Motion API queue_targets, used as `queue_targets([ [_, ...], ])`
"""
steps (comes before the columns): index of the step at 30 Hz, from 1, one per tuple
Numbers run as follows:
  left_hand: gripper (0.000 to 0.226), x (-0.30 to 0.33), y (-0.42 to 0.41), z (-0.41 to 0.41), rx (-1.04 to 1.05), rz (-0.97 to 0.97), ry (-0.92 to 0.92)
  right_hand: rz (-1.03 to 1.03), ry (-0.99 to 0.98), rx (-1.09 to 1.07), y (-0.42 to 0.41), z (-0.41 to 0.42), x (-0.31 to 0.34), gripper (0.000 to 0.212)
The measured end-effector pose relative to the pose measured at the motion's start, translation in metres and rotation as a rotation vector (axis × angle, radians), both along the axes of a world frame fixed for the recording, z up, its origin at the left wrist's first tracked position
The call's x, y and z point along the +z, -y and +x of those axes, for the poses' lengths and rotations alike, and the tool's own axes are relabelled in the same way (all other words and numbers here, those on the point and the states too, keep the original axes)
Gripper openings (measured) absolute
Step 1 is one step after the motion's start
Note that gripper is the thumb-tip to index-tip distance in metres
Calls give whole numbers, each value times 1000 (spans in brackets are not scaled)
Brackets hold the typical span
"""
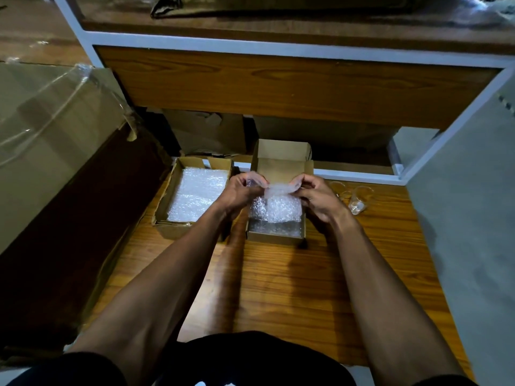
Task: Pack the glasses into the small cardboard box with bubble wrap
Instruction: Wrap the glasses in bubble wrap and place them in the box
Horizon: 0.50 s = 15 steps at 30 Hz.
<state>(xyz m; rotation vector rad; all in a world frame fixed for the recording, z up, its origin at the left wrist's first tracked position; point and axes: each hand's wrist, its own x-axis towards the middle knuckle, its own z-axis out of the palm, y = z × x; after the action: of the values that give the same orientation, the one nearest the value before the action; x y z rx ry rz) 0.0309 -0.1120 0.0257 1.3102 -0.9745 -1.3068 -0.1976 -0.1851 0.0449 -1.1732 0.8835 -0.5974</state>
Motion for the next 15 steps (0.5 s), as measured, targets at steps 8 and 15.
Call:
queue_targets([
  [8, 45, -1, 3, -1, -19, 52, -26, 12, -12, -17, 1, -7, -4, 25],
  [15, 32, -8, 2, 8, -32, 122, -73, 53, 33, -80, 6, -15, -9, 13],
])
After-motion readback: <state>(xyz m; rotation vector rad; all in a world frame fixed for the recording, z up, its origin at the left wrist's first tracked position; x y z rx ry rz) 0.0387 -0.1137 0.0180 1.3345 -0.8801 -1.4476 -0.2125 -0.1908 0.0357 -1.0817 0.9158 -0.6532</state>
